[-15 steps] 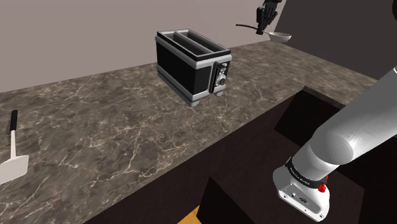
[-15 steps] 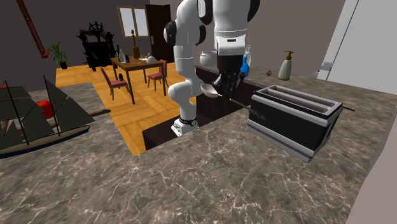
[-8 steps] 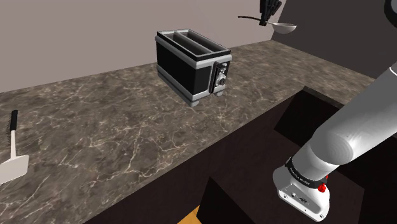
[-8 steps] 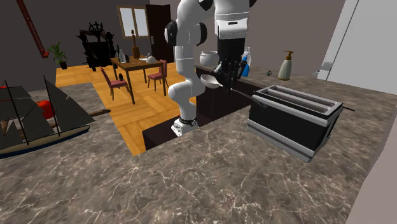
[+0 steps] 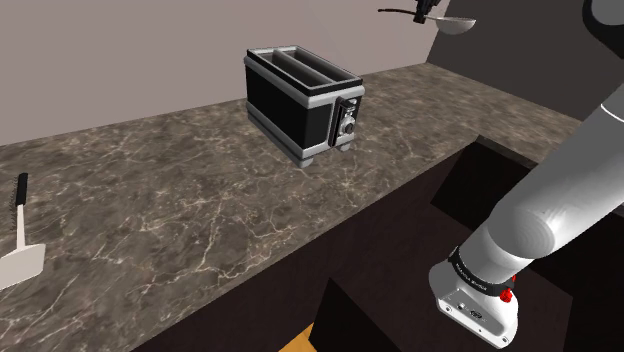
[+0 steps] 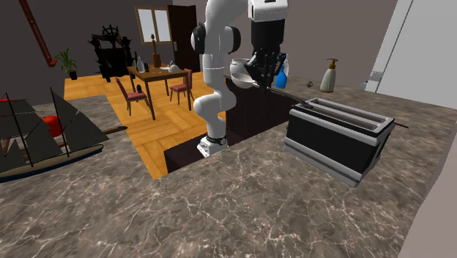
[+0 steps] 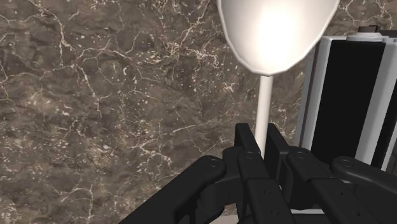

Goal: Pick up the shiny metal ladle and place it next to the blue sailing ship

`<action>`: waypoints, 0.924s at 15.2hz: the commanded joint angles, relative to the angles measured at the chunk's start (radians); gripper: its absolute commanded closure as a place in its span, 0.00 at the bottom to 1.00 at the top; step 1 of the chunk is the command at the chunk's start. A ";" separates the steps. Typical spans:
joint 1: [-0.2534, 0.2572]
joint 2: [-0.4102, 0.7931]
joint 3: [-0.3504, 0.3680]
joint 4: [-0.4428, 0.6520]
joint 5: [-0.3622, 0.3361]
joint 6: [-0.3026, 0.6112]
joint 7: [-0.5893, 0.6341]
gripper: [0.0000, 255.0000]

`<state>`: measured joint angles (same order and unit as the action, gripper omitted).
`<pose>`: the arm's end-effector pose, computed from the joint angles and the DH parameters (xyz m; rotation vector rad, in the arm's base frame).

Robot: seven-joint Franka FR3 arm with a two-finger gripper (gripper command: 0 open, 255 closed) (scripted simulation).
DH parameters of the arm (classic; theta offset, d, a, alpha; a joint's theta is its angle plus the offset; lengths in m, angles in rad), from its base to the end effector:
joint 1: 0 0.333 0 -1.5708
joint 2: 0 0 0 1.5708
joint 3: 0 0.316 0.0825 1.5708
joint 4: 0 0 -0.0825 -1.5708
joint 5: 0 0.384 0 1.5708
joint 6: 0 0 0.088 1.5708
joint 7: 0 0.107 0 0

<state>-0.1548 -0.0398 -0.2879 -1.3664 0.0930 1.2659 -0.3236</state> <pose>0.4591 -0.2090 0.7126 -3.0214 0.1411 0.0302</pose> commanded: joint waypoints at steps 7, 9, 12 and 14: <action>-0.017 0.101 -0.017 0.246 0.036 -0.152 -0.007 1.00; -0.026 0.135 -0.023 0.323 0.050 -0.197 -0.009 1.00; -0.038 0.126 -0.031 0.332 0.048 -0.216 -0.029 1.00; -0.050 0.068 -0.044 0.260 0.025 -0.203 -0.066 1.00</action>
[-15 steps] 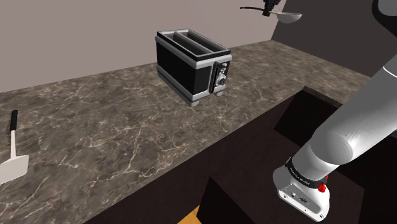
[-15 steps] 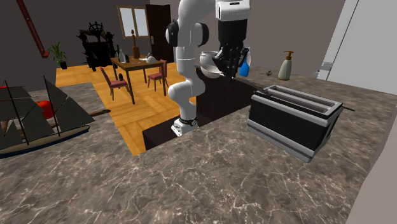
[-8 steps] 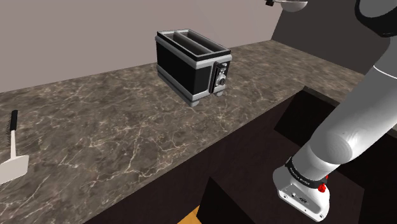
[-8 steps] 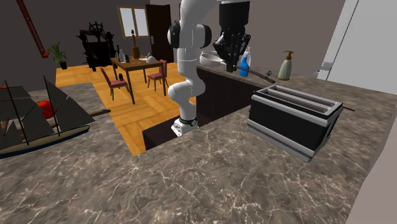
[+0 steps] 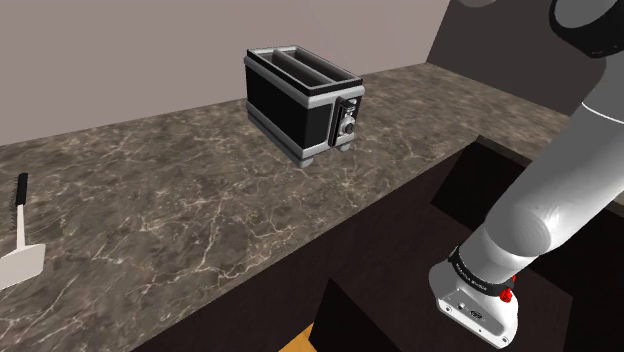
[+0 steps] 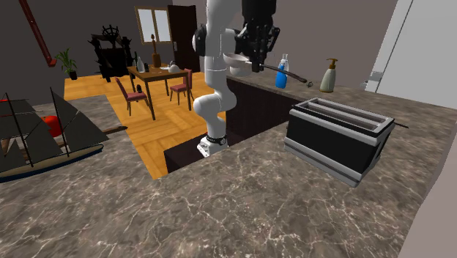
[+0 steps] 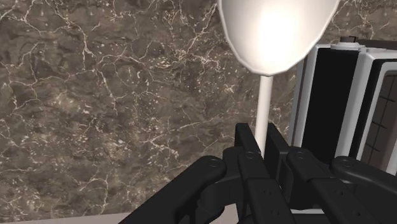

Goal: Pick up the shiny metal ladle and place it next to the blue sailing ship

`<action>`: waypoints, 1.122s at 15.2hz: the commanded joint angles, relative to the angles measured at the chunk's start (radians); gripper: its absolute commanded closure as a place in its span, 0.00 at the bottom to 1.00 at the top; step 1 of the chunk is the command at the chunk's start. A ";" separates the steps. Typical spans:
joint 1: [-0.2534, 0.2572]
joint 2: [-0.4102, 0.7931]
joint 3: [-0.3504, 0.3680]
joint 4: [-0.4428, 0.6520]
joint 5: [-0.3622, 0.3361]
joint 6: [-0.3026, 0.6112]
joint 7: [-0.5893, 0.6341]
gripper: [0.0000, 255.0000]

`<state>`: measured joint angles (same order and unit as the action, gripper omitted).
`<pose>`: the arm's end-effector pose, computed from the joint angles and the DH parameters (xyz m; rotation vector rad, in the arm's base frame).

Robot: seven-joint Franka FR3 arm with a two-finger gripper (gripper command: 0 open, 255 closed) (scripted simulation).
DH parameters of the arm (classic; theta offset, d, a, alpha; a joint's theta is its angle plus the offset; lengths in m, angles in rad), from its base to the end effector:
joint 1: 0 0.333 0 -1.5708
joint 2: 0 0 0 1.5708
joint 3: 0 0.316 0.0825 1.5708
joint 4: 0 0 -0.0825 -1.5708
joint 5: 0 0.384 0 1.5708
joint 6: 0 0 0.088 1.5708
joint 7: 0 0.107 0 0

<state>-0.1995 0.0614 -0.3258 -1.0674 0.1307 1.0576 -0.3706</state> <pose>0.4389 -0.2235 0.7714 -3.0216 0.1428 0.0303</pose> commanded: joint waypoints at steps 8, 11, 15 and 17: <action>-0.068 -0.194 -0.074 -0.213 -0.094 0.017 -0.182 1.00; -0.093 -0.232 -0.108 -0.246 -0.123 0.012 -0.250 1.00; -0.128 -0.266 -0.161 -0.269 -0.158 0.003 -0.349 1.00; -0.144 -0.276 -0.191 -0.272 -0.175 -0.003 -0.402 1.00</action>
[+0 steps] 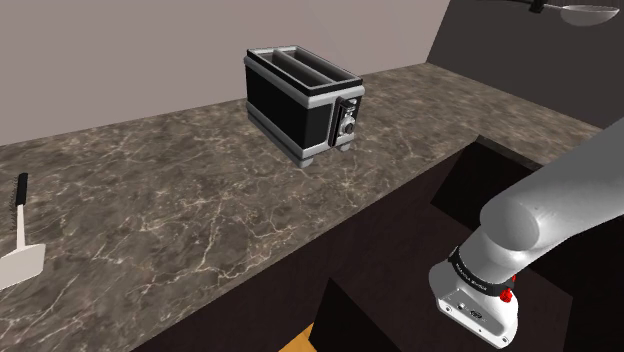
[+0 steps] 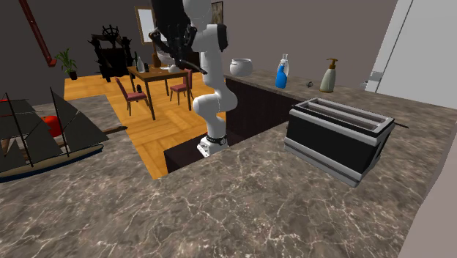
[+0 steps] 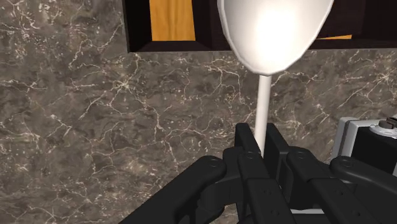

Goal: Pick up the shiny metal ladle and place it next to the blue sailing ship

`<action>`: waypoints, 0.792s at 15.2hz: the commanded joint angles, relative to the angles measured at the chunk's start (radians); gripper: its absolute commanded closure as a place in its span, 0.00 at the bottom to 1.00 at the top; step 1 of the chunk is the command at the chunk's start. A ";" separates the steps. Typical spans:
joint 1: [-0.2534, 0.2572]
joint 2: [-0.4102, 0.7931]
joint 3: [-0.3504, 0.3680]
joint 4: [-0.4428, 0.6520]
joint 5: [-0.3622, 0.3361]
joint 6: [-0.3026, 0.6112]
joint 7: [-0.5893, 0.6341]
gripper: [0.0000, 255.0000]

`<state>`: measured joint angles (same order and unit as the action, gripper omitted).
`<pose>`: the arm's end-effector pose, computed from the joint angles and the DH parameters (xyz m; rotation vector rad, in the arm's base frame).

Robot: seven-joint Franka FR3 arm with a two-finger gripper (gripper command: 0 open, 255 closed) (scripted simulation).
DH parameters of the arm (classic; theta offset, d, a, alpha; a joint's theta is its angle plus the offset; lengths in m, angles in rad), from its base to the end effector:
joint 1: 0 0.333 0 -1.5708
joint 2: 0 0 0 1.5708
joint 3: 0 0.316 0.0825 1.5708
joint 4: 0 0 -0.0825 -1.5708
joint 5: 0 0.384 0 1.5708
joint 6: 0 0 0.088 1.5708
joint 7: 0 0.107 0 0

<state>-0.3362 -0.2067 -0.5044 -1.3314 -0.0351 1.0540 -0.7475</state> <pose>0.2457 -0.3418 0.7734 -3.0216 0.1439 0.0299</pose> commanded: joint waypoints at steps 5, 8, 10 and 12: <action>-0.051 -0.007 -0.100 0.009 -0.043 -0.013 -0.170 1.00; -0.077 0.012 -0.164 0.035 -0.054 -0.020 -0.266 1.00; -0.096 0.035 -0.212 0.061 -0.054 -0.025 -0.336 1.00; -0.118 0.068 -0.266 0.093 -0.047 -0.030 -0.412 1.00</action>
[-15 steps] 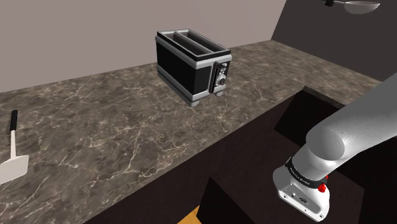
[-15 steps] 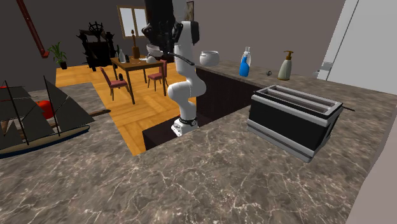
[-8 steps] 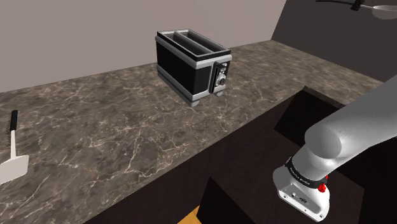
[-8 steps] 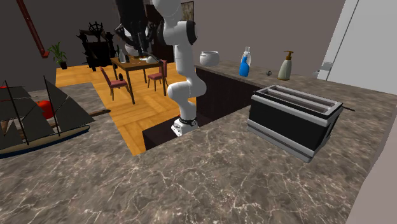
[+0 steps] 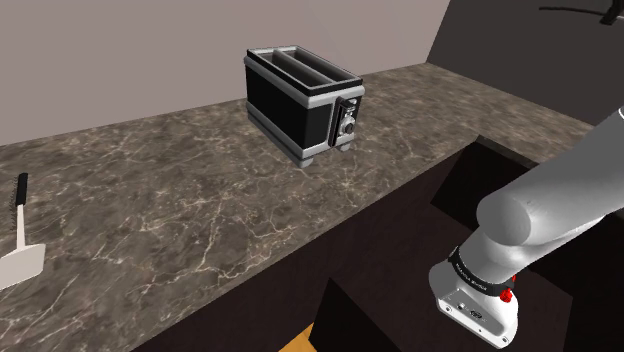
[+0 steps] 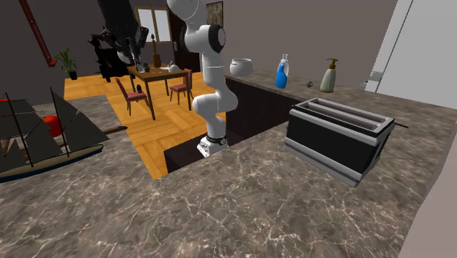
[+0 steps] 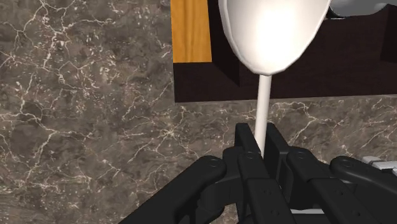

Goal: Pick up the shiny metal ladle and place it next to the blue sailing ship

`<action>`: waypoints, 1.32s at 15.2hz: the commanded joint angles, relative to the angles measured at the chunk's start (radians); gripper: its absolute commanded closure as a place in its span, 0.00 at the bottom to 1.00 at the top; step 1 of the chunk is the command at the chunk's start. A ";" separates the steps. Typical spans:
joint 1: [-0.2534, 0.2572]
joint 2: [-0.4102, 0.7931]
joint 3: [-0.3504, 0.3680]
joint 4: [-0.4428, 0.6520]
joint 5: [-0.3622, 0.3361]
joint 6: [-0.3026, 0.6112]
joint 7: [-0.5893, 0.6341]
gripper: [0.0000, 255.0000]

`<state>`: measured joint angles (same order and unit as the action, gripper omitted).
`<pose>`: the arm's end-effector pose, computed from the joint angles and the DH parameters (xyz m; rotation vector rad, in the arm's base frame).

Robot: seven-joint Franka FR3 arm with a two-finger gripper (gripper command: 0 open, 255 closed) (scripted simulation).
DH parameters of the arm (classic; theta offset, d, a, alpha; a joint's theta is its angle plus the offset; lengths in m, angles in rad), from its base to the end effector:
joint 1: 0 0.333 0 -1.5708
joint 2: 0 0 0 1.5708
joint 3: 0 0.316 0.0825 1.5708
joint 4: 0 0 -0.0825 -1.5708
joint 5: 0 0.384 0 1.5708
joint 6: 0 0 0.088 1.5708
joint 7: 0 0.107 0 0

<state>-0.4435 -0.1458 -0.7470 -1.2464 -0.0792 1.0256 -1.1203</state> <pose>0.1141 -0.4259 0.7725 -3.0211 0.1458 0.0309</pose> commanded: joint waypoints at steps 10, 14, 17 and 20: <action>-0.293 0.325 -0.282 0.248 0.219 -0.043 -0.481 1.00; -0.190 0.218 -0.265 0.090 0.121 0.053 -0.417 1.00; -0.150 0.149 -0.240 -0.006 0.065 0.111 -0.373 1.00; -0.128 0.092 -0.216 -0.090 0.021 0.163 -0.336 1.00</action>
<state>-0.5779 -0.0348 -0.9703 -1.3076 -0.0432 1.1697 -1.4670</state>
